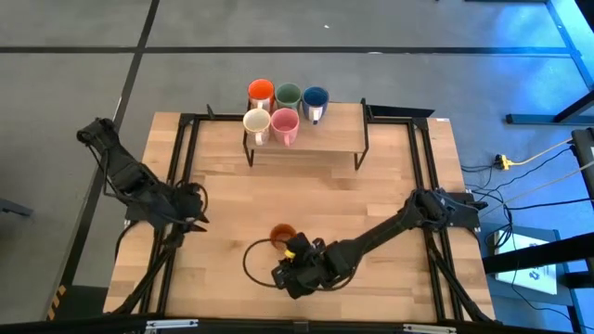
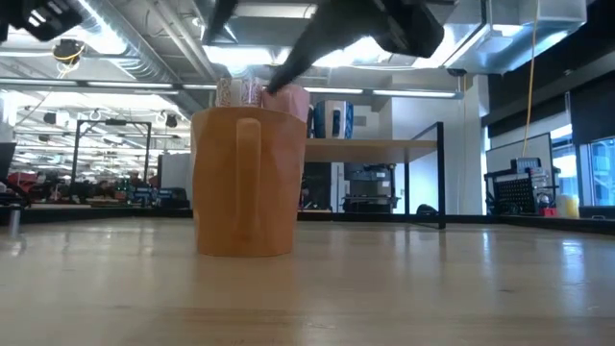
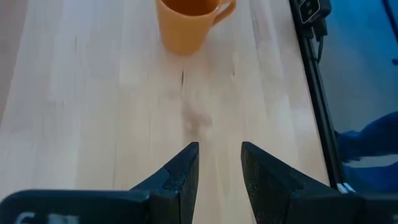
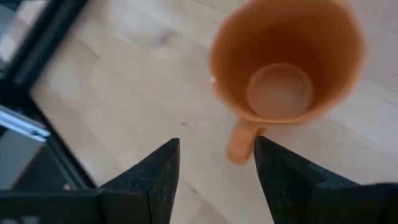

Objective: Place coffee mugs
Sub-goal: Put the brown mug on the shelf

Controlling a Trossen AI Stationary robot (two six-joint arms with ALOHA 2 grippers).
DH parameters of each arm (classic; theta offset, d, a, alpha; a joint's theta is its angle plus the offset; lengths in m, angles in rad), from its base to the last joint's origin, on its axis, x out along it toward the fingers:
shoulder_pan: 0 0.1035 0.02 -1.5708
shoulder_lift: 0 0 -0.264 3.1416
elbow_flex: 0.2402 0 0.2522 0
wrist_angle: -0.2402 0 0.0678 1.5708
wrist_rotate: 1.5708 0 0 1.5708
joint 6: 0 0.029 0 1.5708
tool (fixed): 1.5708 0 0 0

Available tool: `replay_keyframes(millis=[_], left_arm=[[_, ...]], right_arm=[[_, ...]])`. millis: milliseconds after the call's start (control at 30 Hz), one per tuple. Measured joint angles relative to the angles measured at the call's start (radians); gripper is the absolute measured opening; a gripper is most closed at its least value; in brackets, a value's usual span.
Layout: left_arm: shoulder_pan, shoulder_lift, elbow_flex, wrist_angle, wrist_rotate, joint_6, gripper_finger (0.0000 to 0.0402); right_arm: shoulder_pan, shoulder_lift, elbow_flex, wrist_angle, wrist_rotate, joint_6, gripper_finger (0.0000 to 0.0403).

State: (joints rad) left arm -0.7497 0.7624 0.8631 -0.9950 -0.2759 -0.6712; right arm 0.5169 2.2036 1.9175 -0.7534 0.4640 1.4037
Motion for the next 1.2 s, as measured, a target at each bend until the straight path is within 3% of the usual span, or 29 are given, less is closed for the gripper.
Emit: replay_keyframes(millis=[400,633,900,1033,1200], left_arm=[[-0.002,-0.07,-0.028,0.003,0.0,0.027,0.0114],[-0.002,-0.07,-0.028,0.001,-0.002,0.029,0.0114],[-0.002,-0.07,-0.028,0.001,-0.001,0.026,0.0115],[-0.002,-0.07,-0.028,0.001,-0.001,0.026,0.0115],[-0.002,-0.07,-0.028,0.001,-0.001,0.026,0.0115]], right_arm=[[0.002,0.055,-0.019,0.015,-0.006,0.041,0.0193],[0.006,0.14,-0.02,0.044,0.101,0.067,0.0193],[0.006,0.152,-0.02,-0.007,0.248,0.137,0.0188],[0.006,0.152,-0.02,-0.018,0.262,0.137,0.0139],[0.007,0.152,-0.02,-0.032,0.316,0.108,0.0028]])
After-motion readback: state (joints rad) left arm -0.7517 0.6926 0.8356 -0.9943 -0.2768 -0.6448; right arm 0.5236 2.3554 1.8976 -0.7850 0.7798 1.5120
